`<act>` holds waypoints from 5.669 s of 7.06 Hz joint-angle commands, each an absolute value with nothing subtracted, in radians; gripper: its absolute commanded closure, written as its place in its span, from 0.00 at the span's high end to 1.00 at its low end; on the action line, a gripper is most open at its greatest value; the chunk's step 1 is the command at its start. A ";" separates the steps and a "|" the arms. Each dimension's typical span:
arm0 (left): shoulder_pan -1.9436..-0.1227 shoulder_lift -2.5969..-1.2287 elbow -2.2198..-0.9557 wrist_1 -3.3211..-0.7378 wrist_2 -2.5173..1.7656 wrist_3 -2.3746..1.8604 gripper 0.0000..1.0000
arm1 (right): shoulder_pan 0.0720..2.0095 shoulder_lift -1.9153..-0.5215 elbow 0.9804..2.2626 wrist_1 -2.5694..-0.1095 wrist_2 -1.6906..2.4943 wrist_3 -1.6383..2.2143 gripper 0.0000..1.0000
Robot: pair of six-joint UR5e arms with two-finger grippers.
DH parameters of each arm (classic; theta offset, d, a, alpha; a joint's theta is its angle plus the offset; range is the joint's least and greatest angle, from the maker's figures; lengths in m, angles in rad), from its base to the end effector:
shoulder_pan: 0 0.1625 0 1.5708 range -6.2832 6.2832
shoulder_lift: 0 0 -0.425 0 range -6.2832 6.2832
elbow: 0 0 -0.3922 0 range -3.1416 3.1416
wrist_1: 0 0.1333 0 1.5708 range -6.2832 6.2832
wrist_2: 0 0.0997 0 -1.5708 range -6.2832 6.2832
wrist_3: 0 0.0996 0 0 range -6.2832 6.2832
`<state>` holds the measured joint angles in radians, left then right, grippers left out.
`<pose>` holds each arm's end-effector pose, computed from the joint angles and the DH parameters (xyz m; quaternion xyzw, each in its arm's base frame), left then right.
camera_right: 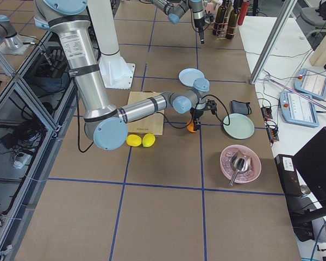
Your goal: Pick orange to plate
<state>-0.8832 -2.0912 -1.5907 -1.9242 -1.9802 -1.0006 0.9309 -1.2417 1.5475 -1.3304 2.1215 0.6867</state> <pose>0.3601 -0.5860 0.3090 0.1441 0.4380 -0.0509 0.8859 -0.3174 -0.5624 0.4674 0.0433 -0.3661 -0.0516 0.9281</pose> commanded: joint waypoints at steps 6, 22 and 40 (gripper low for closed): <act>-1.121 -2.016 -1.713 -1.819 -2.053 -0.776 1.00 | 0.699 -0.731 1.333 -1.338 1.978 1.142 0.00; -1.511 -1.738 -1.660 -1.486 -2.196 0.105 1.00 | 1.209 -1.053 1.572 -1.736 2.260 0.299 1.00; -1.664 -1.583 -1.597 -1.404 -2.359 0.267 1.00 | 1.608 -1.532 1.557 -1.543 2.471 -0.015 1.00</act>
